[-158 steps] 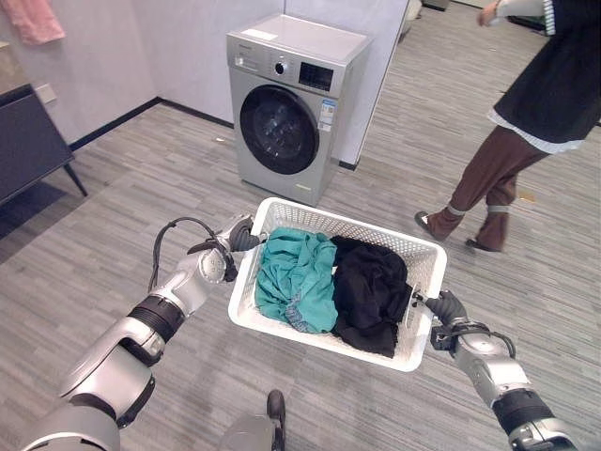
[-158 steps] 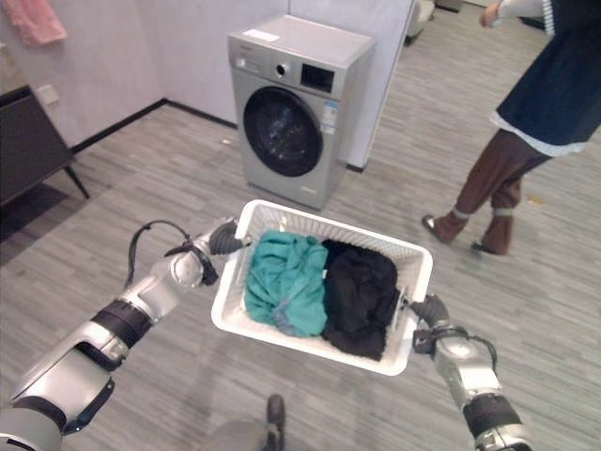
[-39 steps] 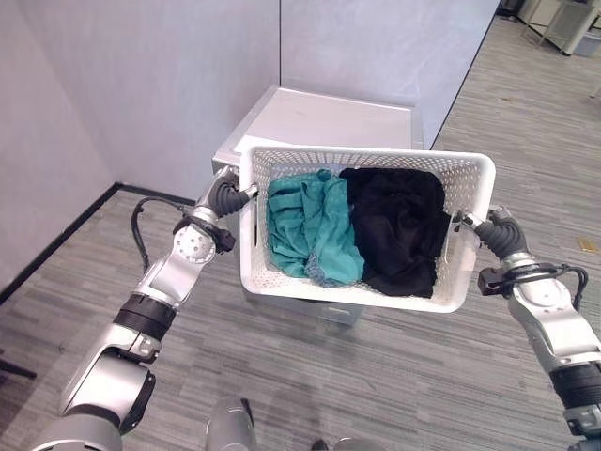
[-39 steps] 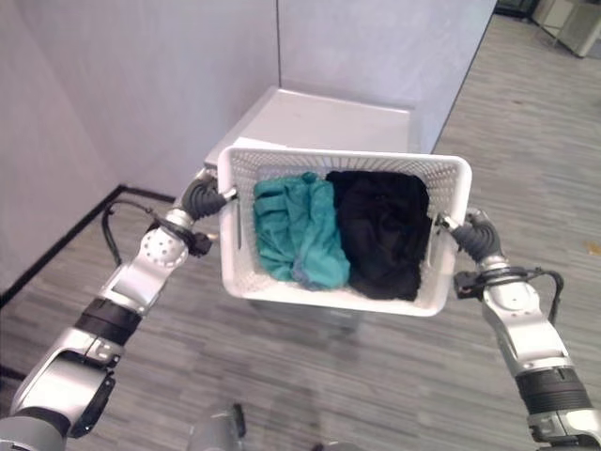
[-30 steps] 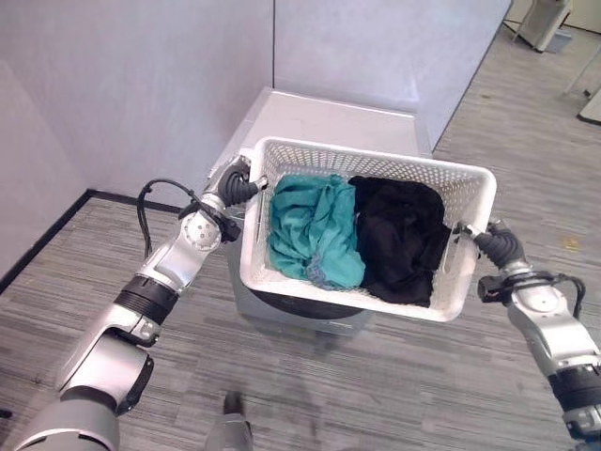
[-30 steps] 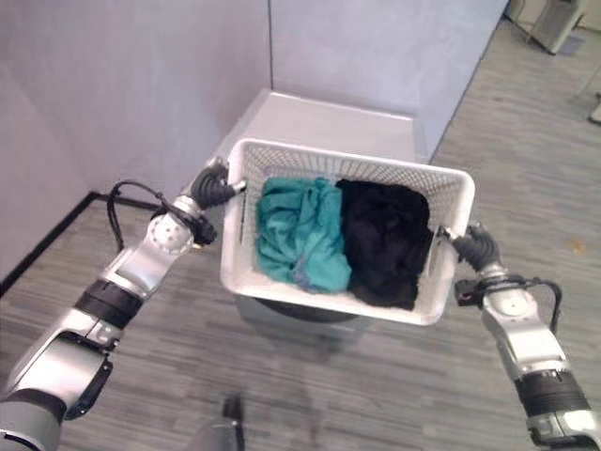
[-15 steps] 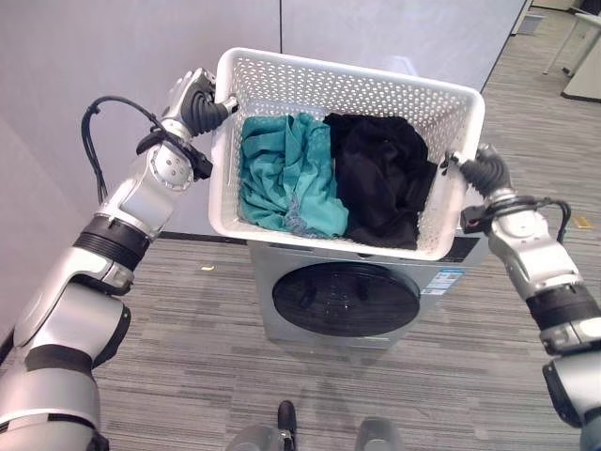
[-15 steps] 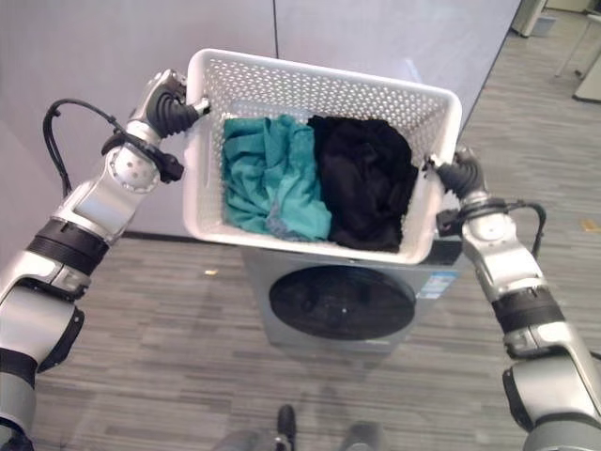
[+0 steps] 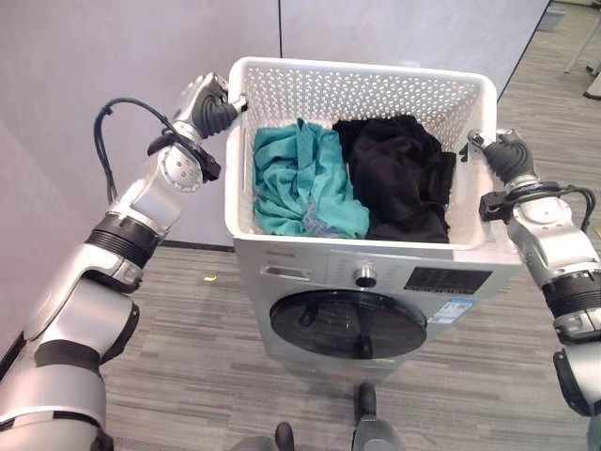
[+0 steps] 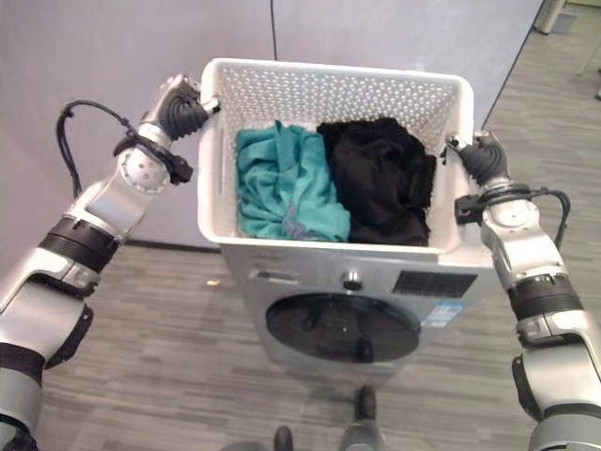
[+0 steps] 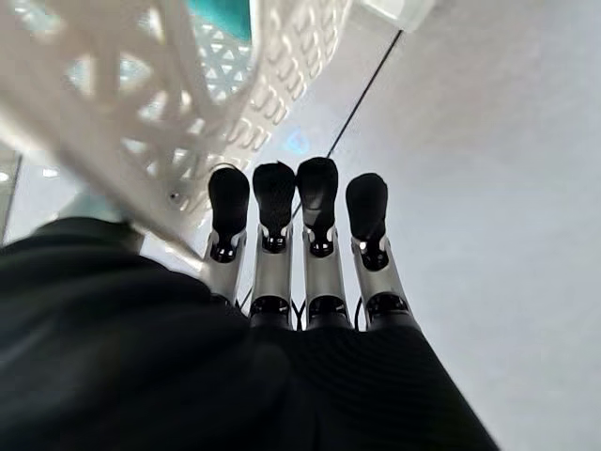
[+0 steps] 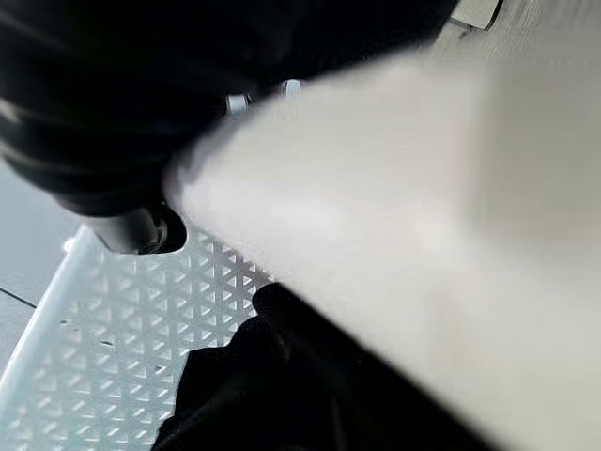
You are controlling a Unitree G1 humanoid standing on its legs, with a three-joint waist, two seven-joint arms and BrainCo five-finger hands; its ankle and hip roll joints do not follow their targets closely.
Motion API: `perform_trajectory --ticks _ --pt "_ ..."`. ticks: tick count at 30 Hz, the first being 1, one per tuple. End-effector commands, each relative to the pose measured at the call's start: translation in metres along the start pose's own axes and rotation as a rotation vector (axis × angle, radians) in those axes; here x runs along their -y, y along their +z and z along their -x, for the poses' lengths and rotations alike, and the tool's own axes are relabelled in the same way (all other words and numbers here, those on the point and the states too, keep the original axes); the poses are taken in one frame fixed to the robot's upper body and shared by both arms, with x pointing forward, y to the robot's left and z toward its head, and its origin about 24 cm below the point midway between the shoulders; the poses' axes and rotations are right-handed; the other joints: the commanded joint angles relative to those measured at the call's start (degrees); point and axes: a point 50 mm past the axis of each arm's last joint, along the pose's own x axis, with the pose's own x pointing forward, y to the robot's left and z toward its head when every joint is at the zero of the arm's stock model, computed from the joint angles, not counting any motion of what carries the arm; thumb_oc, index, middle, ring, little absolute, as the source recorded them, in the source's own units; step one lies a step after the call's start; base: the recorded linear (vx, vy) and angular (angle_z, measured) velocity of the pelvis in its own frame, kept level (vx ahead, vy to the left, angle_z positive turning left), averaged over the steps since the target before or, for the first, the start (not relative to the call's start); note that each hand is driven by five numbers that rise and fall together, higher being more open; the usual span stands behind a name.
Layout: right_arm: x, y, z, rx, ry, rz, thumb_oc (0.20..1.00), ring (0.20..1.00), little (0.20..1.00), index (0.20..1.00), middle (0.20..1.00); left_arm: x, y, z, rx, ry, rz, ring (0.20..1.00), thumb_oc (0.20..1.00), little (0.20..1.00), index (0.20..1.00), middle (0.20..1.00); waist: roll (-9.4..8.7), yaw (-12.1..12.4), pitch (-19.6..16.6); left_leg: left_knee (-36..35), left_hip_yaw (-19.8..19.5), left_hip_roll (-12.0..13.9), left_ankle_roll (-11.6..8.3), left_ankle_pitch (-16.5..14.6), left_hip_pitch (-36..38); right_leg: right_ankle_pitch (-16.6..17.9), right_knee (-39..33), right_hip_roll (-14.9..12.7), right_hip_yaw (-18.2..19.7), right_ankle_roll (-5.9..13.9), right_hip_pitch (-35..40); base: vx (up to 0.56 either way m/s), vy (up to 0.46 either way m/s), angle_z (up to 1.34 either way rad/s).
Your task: Grab the laundry basket,head to the washer,open it,put in the laundry and shut it.
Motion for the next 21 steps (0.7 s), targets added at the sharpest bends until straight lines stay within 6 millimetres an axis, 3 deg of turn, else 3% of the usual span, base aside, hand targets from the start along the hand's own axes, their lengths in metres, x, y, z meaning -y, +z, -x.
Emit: perform_trajectory --ticks 1,2,3,4,6,7,9,10,13,15,21 --pt "0.031 0.032 -0.003 0.115 -0.069 0.014 0.2 0.2 0.2 0.2 0.2 -0.033 -0.003 -0.006 -0.008 0.094 0.007 0.2 0.2 0.2 0.2 0.2 3.65 -0.78 -2.81 16.48 -2.35 11.9 -2.85 1.72 0.54 -6.34 1.69 3.37 -1.59 -1.49 -1.32 0.17 -0.536 0.19" --pt "0.032 0.033 -0.001 0.126 -0.074 0.0 0.2 0.2 0.2 0.2 0.2 -0.039 -0.003 -0.006 -0.017 0.103 0.013 0.2 0.2 0.2 0.2 0.2 1.86 0.26 -0.89 31.53 -4.74 10.51 -1.3 5.81 -7.33 -7.19 0.77 4.66 -1.3 -4.21 1.41 0.05 -0.367 0.2" --pt "0.032 0.033 -0.001 0.126 -0.075 -0.002 0.2 0.2 0.2 0.2 0.2 -0.039 -0.003 -0.006 -0.016 0.103 0.012 0.2 0.2 0.2 0.2 0.2 2.23 -0.28 -1.09 33.35 -5.56 10.76 -1.3 5.14 -8.79 -7.1 0.7 4.99 -1.91 -4.21 1.16 0.06 -0.426 0.14" --pt "0.031 0.028 0.0 0.108 -0.079 -0.006 0.2 0.2 0.2 0.2 0.2 -0.037 -0.007 -0.004 -0.032 0.102 0.03 0.2 0.2 0.2 0.2 0.2 0.93 0.48 0.47 38.86 -4.97 11.08 -0.74 6.96 -13.35 -8.13 -0.15 5.9 -1.66 -5.79 3.33 0.07 -0.194 0.23" --pt "0.034 0.022 0.002 0.081 -0.081 0.011 0.2 0.2 0.2 0.2 0.2 -0.036 -0.006 -0.006 -0.034 0.101 0.039 0.2 0.2 0.2 0.2 0.2 0.7 0.68 0.26 31.79 -3.59 10.36 -1.03 3.75 -14.64 -8.39 -0.75 5.83 -1.94 -5.19 4.11 0.17 -0.094 0.11" --pt "0.037 0.019 0.003 0.066 -0.077 0.029 0.2 0.2 0.2 0.2 0.2 -0.037 -0.005 -0.006 -0.031 0.1 0.032 0.2 0.2 0.2 0.2 0.2 0.73 1.16 0.14 23.93 -2.61 10.11 -1.36 2.65 -13.94 -8.94 -1.35 5.75 -1.76 -4.6 4.93 0.14 0.027 0.0" --pt "0.038 0.011 0.004 0.034 -0.084 0.07 0.2 0.2 0.2 0.2 0.2 -0.033 -0.003 -0.006 -0.021 0.091 0.026 0.2 0.2 0.2 0.2 0.2 0.23 1.91 0.45 21.0 -2.18 10.2 -2.17 4.26 -14.83 -9.13 -1.42 5.05 -2.06 -4.69 5.65 0.09 0.048 -0.17" --pt "0.039 0.004 0.004 -0.011 -0.065 0.091 0.2 0.2 0.2 0.2 0.2 -0.028 -0.004 -0.007 -0.033 0.075 0.029 0.2 0.2 0.2 0.2 0.2 1.52 1.33 -0.3 11.29 -2.07 10.75 -2.04 1.79 -10.92 -10.05 -0.74 5.81 -1.77 -3.98 4.69 0.1 0.071 -0.24" --pt "0.034 -0.009 0.008 -0.05 -0.039 0.084 0.2 0.2 0.2 0.2 0.2 -0.024 -0.005 -0.006 -0.033 0.063 0.03 0.2 0.2 0.2 0.2 0.2 2.21 1.48 -0.9 7.03 -3.4 9.96 -2.13 1.9 -7.64 -10.36 -0.5 5.75 -1.48 -4.07 5.06 0.12 0.076 -0.39" --pt "0.021 -0.028 0.014 -0.114 0.032 0.118 0.2 0.2 0.2 0.2 0.2 -0.014 -0.004 -0.005 -0.03 0.027 0.017 0.2 0.2 0.2 0.2 0.2 2.27 1.3 -2.01 1.7 -2.8 10.1 -2.32 1.91 -3.45 -10.52 -0.96 5.49 -1.44 -3.76 6.11 0.13 0.052 -0.32" --pt "-0.001 -0.043 0.015 -0.18 0.152 0.168 0.2 0.2 0.2 0.2 0.2 -0.003 -0.008 -0.003 -0.056 -0.016 0.044 0.2 0.2 0.2 0.2 0.2 2.88 2.07 -3.33 -2.67 -2.45 10.32 -2.23 2.04 0.03 -9.91 -3.16 5.24 -1.64 -2.87 6.77 0.06 0.033 0.08"
